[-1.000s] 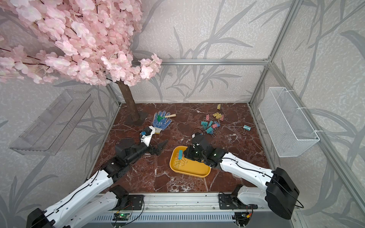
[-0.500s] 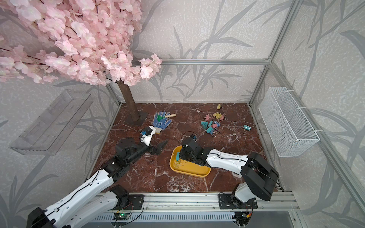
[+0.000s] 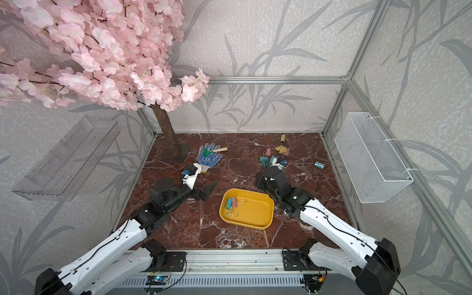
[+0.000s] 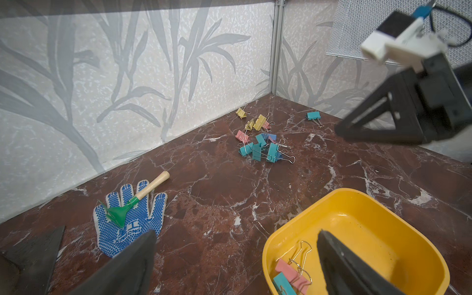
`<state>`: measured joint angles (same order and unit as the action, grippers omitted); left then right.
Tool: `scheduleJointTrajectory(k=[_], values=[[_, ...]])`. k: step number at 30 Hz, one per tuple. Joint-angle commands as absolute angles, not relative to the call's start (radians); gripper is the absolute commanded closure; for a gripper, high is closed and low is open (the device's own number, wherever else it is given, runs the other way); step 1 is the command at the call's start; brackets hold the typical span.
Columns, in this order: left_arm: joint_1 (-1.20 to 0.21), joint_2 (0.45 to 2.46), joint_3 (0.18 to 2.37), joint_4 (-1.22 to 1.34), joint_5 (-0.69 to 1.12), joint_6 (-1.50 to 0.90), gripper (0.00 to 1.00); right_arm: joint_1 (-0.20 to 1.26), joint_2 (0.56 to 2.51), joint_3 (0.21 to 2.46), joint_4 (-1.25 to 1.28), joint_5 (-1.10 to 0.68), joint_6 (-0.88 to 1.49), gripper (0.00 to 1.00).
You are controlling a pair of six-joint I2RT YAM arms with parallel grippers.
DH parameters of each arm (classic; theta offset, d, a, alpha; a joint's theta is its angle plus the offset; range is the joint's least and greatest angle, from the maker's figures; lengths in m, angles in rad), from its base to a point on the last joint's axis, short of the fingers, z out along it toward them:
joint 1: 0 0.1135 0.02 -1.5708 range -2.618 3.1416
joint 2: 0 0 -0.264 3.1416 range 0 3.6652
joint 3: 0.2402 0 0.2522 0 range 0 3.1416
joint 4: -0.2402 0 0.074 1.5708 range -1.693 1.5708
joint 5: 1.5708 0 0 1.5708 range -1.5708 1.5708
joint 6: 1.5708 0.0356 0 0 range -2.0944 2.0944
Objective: Put the binder clips in the storage box
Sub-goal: Pick up the binder clip at the center of the board.
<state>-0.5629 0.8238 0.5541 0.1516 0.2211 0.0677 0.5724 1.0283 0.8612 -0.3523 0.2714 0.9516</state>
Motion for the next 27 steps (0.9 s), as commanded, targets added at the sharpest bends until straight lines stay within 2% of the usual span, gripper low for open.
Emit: scheduleJointTrajectory(k=[1, 3, 4, 7, 8, 12, 13, 16, 19, 27], values=[[-0.568, 0.824, 0.552, 0.172, 0.248, 0.063, 0.00, 0.353, 1.049, 0.889, -0.503, 0.341, 0.912, 0.54], [-0.568, 0.824, 0.553, 0.172, 0.252, 0.062, 0.00, 0.265, 1.135, 0.936, -0.523, 0.381, 0.912, 0.54], [-0.568, 0.824, 0.552, 0.172, 0.253, 0.061, 0.00, 0.222, 1.193, 0.961, -0.528, 0.409, 0.591, 0.50], [-0.568, 0.824, 0.551, 0.175, 0.259, 0.060, 0.00, 0.161, 1.380, 1.067, -0.558, 0.480, 0.504, 0.48], [-0.568, 0.823, 0.551, 0.175, 0.260, 0.060, 0.00, 0.154, 1.442, 1.103, -0.564, 0.514, 0.491, 0.44], [-0.568, 0.833, 0.550, 0.180, 0.269, 0.057, 0.00, 0.135, 1.738, 1.307, -0.628, 0.690, 0.452, 0.06], [-0.568, 0.836, 0.550, 0.180, 0.273, 0.054, 0.00, 0.132, 1.820, 1.376, -0.667, 0.762, 0.445, 0.01], [-0.568, 0.841, 0.549, 0.184, 0.286, 0.047, 0.00, 0.096, 2.010, 1.586, -0.800, 0.838, 0.466, 0.01], [-0.569, 0.841, 0.544, 0.193, 0.292, 0.041, 0.00, 0.044, 2.111, 1.718, -0.905, 0.770, 0.571, 0.01], [-0.569, 0.849, 0.535, 0.214, 0.316, 0.025, 0.00, -0.083, 2.200, 1.791, -0.903, 0.583, 0.683, 0.01]])
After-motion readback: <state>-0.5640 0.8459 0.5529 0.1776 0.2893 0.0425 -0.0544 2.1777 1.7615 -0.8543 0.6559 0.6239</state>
